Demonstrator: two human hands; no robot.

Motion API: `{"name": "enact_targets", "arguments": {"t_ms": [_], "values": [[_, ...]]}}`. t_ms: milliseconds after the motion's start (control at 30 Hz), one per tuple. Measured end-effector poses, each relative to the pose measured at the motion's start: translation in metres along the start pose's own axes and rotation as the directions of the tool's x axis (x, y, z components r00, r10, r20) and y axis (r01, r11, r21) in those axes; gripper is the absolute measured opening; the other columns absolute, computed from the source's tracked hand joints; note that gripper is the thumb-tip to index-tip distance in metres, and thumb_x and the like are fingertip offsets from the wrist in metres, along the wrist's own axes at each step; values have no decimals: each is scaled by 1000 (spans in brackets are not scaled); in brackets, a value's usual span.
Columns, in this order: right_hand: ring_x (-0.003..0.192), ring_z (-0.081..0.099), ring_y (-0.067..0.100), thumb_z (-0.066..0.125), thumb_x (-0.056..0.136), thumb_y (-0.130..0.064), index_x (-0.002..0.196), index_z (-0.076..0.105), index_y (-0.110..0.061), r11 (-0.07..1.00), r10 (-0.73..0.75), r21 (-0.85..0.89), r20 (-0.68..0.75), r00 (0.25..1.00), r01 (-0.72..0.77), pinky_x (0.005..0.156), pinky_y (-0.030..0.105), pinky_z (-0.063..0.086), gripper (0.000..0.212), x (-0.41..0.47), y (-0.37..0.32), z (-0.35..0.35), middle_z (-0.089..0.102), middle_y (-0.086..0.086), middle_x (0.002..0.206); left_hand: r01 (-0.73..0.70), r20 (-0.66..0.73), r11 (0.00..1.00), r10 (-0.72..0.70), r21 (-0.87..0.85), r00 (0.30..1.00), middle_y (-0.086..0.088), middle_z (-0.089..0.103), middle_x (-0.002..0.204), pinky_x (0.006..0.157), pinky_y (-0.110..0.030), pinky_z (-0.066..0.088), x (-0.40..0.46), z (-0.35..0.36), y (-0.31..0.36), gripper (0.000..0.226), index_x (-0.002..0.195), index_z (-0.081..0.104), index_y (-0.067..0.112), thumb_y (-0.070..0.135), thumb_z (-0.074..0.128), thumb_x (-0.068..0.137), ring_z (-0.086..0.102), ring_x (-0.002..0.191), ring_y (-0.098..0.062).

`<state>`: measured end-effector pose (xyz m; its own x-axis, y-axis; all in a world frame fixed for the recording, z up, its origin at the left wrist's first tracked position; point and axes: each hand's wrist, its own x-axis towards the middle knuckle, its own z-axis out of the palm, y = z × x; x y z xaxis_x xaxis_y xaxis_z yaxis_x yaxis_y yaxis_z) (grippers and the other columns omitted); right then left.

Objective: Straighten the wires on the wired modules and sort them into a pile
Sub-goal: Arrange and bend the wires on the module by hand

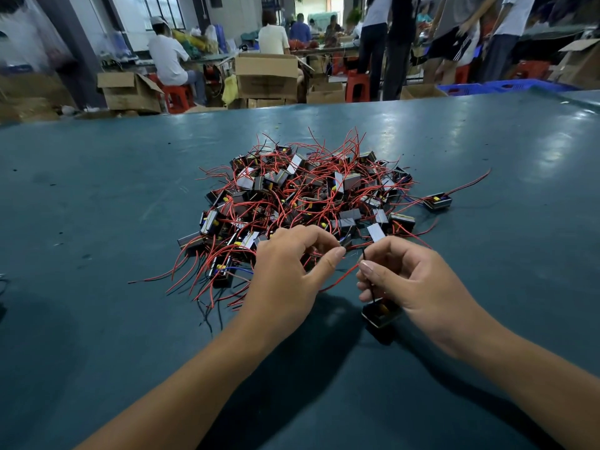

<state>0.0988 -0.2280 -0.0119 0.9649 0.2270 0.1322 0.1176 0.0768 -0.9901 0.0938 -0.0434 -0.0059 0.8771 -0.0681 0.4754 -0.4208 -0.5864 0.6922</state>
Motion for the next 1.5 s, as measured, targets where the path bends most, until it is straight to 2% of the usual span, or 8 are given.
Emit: {"name": "enact_targets", "arguments": {"t_ms": [133, 400, 633, 833, 933, 1100, 1267, 1500], "values": [[57, 61, 9, 63, 91, 0, 91, 62, 0, 999, -23, -38, -39, 999, 22, 51, 18, 48, 1, 1, 1, 2, 65, 8, 70, -138, 0, 986, 138, 99, 990, 18, 64, 90, 90, -46, 44, 1, 0, 4, 6, 90, 68, 24, 31, 67, 90, 55, 96, -9], [55, 54, 7, 64, 91, -3, 89, 68, -6, 998, -59, 6, -110, 992, 60, 50, 15, 43, 5, 1, 5, 2, 66, 0, 65, -130, 106, 989, 137, -70, 985, 11, 62, 76, 68, -17, 45, -1, 1, 2, 11, 99, 66, 19, 11, 67, 93, 59, 72, -7], [57, 46, 14, 65, 92, -6, 82, 71, -16, 992, -122, -35, -128, 984, 119, 48, 20, 38, 16, 0, 8, 2, 62, -2, 64, -137, 43, 985, 142, -107, 989, 8, 66, 77, 63, -40, 53, -2, 7, 2, 7, 101, 68, 19, 16, 65, 96, 65, 66, -17], [58, 36, 22, 68, 91, -11, 82, 72, -19, 987, -161, -25, -141, 977, 159, 49, 31, 28, 13, 1, 10, 3, 55, -1, 63, -97, 4, 984, 99, -151, 995, 5, 69, 66, 59, -26, 55, -5, 10, 7, 3, 92, 69, 12, 13, 68, 95, 69, 60, -10], [58, 36, 21, 68, 85, -21, 82, 72, -19, 984, -176, -22, -150, 973, 175, 51, 33, 27, 6, 1, 10, 3, 52, -1, 61, -69, -1, 980, 70, -186, 998, 3, 69, 67, 58, -29, 57, -6, 12, 8, 6, 89, 69, 11, 13, 68, 94, 71, 60, -10], [55, 45, 7, 68, 83, -23, 80, 73, -21, 979, -203, -17, -143, 969, 203, 52, 19, 38, 6, 0, 9, 4, 57, -9, 61, -50, -12, 973, 49, -226, 999, 2, 69, 67, 55, -29, 56, -7, 14, 10, 6, 87, 68, 11, 11, 68, 93, 71, 58, -11], [55, 49, 2, 70, 88, -12, 80, 73, -20, 974, -225, -19, -126, 966, 225, 54, 14, 40, 12, -1, 9, 3, 59, -11, 61, -41, 1, 971, 42, -235, 999, 4, 70, 67, 54, -31, 57, -9, 15, 10, 6, 88, 69, 15, 16, 68, 93, 71, 59, -12], [51, 52, -2, 68, 88, -3, 83, 72, -5, 967, -255, -43, -180, 950, 251, 53, 7, 38, 7, -2, 6, 7, 60, -14, 55, -34, -15, 978, 32, -207, 999, 1, 70, 66, 54, -40, 56, -10, 18, 14, 12, 85, 72, 15, 25, 67, 90, 69, 58, -17]]}}
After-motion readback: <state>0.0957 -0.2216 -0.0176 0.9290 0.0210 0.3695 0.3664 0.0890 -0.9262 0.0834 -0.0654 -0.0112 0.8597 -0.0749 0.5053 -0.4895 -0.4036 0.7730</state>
